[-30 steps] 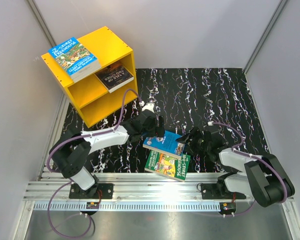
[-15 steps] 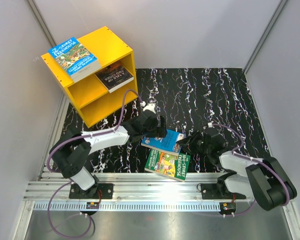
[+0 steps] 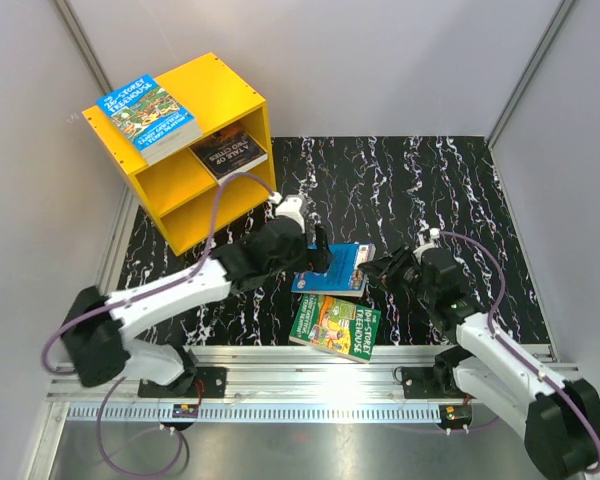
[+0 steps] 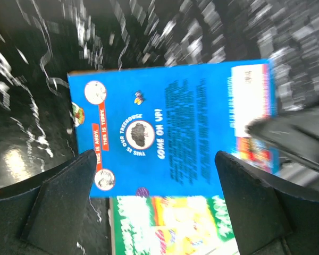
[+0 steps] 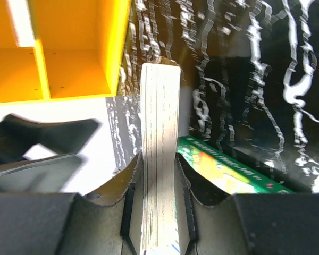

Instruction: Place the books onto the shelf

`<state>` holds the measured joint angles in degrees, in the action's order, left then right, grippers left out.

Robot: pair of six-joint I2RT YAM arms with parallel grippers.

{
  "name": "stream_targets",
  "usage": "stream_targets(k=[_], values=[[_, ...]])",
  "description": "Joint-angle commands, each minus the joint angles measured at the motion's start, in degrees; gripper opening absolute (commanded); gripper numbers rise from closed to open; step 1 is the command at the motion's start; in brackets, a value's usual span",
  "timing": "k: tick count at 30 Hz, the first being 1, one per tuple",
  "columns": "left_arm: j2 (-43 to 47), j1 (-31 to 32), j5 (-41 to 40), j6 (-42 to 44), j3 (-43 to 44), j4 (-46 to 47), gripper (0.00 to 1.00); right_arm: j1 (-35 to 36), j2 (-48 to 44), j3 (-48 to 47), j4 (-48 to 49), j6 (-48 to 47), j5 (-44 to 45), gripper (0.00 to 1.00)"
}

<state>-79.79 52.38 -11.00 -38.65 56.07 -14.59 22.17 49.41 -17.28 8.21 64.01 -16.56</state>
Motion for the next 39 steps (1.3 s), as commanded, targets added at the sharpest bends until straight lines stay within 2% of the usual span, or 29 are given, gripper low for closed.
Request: stream_targets(k=[1,7,10,11,15,19,27,32,39], values=[[8.58,0.18,-6.21,2.35,4.04,-5.60,0.98,0.59,-4.93,-7.93,-5.29,-2.39,0.91,0.00],[20.80,0.35,-9.56,2.27,5.98,-14.66,0.98,0.59,-7.83,-12.77,-10.84,-1.96,1.44,0.00],[27.39,0.44,-11.75,2.62,6.94,-20.10,0.98,0.59,-6.70,-15.76,-8.74,-0.65,1.00,0.00],[30.36,0.36,-12.54,2.88,7.38,-21.52,0.99,0.59,-6.26,-16.46,-4.73,0.06,0.74,0.00],[36.45,0.44,-17.72,4.46,12.20,-30.30,0.99,1.20,1.28,-23.74,2.50,2.52,-2.60,0.00],[42.33,0.35,-22.65,5.34,16.16,-39.09,0.99,4.45,8.94,-30.07,8.39,5.33,-2.26,0.00],[49.99,0.27,-25.21,2.97,16.26,-45.00,0.99,10.87,25.89,-44.05,18.50,8.85,0.56,0.00],[52.63,0.35,-25.12,2.09,17.05,-47.37,0.99,12.54,34.06,-51.61,18.60,10.17,3.11,0.00],[55.00,0.35,-25.29,1.92,18.37,-50.36,0.99,13.60,41.99,-55.66,20.79,12.28,7.84,0.00]])
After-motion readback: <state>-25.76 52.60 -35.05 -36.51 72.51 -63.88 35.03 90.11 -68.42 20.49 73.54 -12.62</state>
